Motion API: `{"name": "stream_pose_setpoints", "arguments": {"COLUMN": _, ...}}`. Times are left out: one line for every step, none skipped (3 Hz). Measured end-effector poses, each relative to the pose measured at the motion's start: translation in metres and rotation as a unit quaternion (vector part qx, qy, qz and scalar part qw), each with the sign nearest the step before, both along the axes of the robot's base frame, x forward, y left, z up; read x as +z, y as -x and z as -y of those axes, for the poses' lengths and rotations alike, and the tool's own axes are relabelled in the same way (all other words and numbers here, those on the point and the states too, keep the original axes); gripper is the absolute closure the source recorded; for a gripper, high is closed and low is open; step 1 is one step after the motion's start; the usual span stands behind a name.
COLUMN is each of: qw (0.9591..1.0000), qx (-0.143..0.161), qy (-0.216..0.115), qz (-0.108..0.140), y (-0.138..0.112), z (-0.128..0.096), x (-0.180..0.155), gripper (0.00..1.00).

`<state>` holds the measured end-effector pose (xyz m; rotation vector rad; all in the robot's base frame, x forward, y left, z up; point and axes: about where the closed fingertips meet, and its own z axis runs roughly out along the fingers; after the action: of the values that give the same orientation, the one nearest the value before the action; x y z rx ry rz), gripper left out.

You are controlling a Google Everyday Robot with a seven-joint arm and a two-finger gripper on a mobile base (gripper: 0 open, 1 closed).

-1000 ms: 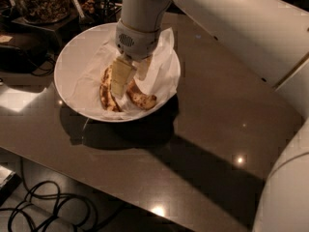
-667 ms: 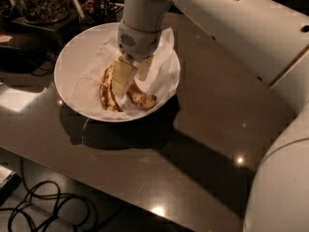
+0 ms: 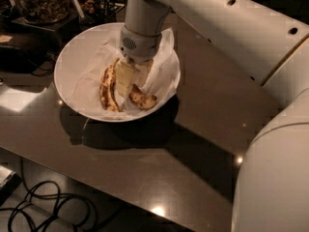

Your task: Pick banana from white bowl

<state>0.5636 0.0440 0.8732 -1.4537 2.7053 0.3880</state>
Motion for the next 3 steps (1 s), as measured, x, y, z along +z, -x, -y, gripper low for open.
{"name": "stream_pose_setpoints", "arguments": {"qw": 0.9999, "qx": -0.003, "qy": -0.001, "qz": -0.011, "y": -0.0007, "z": 0.0005, "x": -0.008, "gripper": 0.49}}
{"name": "stream_pose_setpoints", "arguments": {"qw": 0.9999, "qx": -0.003, "qy": -0.001, "qz": -0.011, "y": -0.0007, "z": 0.0005, "x": -0.0051, "gripper": 0.5}}
{"name": "stream_pose_setpoints", "arguments": {"qw": 0.9999, "qx": -0.006, "qy": -0.002, "qz": -0.013, "y": -0.0029, "z": 0.0028, "x": -0.0071, "gripper": 0.54}}
